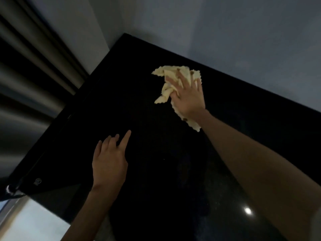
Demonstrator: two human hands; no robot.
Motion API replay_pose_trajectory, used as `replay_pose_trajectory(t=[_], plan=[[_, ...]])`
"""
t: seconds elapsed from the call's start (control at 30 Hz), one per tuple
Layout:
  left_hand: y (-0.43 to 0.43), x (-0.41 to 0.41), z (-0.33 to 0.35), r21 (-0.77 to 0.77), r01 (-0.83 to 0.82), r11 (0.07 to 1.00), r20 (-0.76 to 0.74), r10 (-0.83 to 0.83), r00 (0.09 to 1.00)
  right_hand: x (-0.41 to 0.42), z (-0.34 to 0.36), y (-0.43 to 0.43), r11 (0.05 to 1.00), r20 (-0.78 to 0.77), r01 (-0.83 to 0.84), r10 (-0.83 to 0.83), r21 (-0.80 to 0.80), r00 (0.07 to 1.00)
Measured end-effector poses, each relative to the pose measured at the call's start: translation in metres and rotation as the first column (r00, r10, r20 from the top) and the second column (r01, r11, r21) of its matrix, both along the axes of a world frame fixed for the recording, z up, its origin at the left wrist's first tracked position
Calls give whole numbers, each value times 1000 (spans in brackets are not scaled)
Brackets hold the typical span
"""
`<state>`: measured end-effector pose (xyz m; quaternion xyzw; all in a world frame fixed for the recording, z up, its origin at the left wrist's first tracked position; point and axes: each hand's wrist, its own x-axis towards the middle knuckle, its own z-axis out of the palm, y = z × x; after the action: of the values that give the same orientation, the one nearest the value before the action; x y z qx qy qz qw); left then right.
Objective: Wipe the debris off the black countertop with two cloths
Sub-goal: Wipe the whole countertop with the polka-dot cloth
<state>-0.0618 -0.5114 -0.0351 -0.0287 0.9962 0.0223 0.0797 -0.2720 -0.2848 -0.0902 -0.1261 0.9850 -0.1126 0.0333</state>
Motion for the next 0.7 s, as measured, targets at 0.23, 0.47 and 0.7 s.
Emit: replay_pose_trajectory(t=[0.23, 0.47, 0.7], plan=[[5, 5, -5, -17, -9, 1000, -61, 8, 998, -44, 4, 32, 984, 42, 170, -172, 53, 984], [-1, 7, 3, 11, -7, 1000, 36, 6, 999, 23, 10, 38, 968, 55, 236, -240, 82, 969], [-23, 35, 24, 132, 31, 991, 22, -34, 999, 176, 9, -30, 998, 45, 36, -39, 47, 998]])
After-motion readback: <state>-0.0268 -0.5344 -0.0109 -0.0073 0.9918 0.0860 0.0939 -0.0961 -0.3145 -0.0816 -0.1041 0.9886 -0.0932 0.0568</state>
